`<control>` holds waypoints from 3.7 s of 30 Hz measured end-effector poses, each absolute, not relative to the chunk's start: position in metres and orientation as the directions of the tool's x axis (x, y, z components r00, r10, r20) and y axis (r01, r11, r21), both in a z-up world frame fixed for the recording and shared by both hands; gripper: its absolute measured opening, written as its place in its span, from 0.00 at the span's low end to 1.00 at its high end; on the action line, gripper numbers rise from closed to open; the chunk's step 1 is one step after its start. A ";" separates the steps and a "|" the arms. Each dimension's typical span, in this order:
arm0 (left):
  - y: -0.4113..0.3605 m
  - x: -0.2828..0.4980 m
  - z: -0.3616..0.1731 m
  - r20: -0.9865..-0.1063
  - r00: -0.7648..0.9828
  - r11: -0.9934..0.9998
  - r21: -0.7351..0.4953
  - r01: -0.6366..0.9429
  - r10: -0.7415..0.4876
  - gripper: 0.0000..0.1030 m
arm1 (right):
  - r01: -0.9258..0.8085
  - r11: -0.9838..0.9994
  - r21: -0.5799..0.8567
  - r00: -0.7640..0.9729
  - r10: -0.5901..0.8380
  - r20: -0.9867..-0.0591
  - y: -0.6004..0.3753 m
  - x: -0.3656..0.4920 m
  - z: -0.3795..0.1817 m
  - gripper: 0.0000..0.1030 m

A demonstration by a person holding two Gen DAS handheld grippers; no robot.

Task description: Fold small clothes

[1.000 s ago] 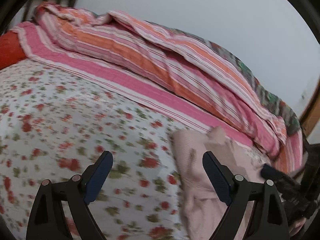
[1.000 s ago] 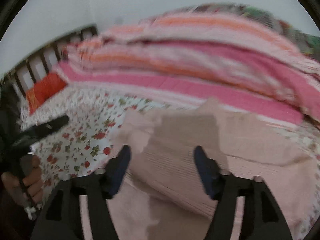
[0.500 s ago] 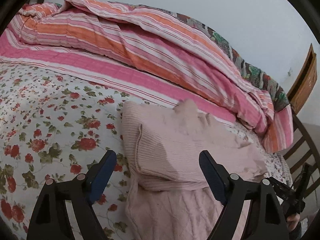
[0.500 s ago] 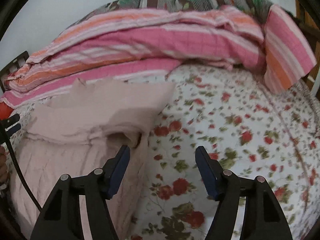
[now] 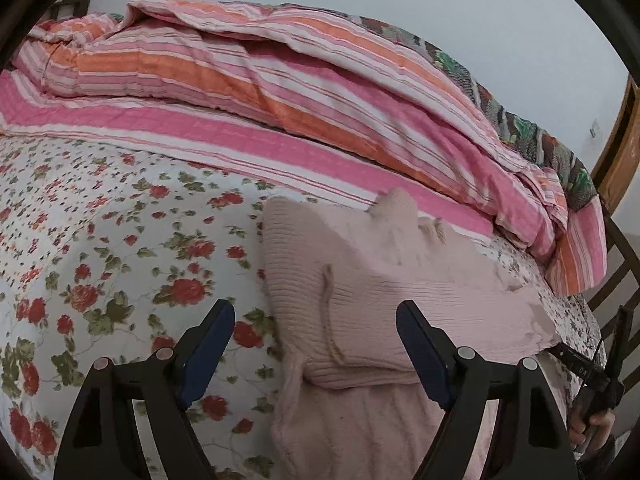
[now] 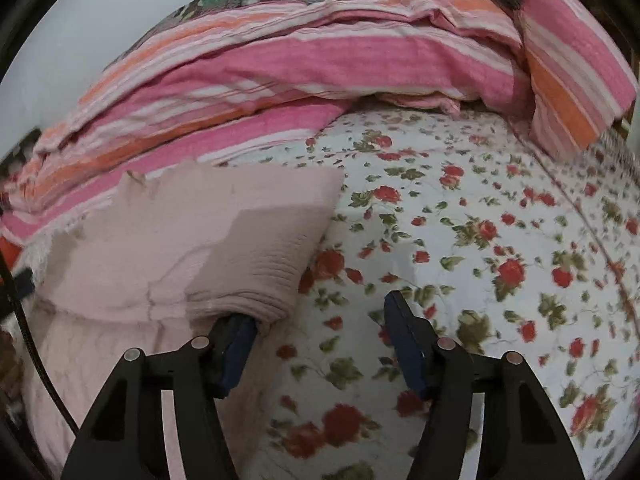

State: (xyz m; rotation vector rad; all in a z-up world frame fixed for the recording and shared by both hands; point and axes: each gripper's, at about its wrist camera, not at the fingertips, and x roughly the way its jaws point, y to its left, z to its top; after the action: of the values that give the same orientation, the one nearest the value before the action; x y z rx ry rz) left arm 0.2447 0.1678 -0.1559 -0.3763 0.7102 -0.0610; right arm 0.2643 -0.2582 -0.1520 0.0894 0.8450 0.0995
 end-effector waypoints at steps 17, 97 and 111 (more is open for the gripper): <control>0.137 0.266 -0.169 -0.689 0.703 0.960 -0.278 -0.029 -0.178 0.53 | -0.092 0.985 0.146 0.642 0.171 -0.748 -0.245 0.287 -0.151 0.67; 0.138 0.211 -0.145 -0.626 0.772 0.981 -0.192 -0.020 -0.107 0.57 | -0.044 0.978 0.204 0.619 0.187 -0.763 -0.258 0.111 -0.133 0.48; 0.128 0.049 -0.167 -0.656 0.739 0.970 -0.243 -0.013 -0.154 0.56 | -0.129 0.967 0.218 0.597 0.251 -0.762 -0.234 0.025 -0.186 0.41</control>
State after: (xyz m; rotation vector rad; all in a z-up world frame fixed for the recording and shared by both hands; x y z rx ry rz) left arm 0.0492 0.1277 -0.1674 -0.2387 0.7369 -0.0779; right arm 0.0247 -0.2345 -0.1860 0.1458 0.9053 0.2217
